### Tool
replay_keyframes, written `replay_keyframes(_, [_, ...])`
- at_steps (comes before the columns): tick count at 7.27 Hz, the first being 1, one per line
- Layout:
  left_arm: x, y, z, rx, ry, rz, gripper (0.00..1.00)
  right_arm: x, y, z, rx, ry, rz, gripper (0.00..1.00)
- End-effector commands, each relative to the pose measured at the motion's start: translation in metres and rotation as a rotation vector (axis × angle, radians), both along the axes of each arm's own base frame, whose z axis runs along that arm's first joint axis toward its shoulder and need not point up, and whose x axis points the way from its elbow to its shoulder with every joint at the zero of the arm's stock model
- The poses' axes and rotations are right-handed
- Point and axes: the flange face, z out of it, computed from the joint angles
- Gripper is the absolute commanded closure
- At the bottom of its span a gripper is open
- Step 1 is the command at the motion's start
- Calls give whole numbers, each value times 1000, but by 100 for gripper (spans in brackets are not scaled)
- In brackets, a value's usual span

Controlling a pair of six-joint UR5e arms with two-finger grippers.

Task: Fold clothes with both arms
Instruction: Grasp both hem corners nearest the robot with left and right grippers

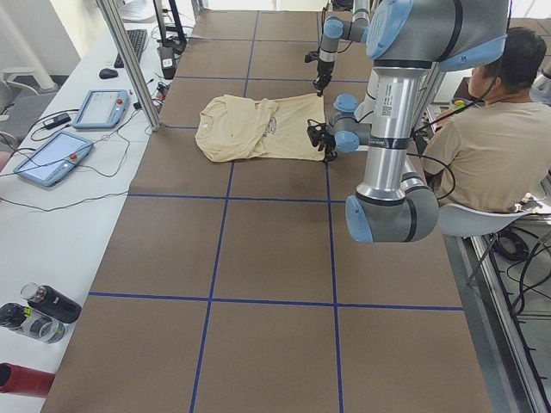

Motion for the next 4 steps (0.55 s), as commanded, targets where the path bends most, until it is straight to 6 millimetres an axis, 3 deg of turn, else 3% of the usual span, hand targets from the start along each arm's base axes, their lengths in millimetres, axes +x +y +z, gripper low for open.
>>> replay_keyframes(1, [2,5,0,-4,1,7,51,0,0,-1,1,-2,1,100])
replay_keyframes(4, [1,8,-1,-7,1,9,50,0,0,-2,3,-4,2,100])
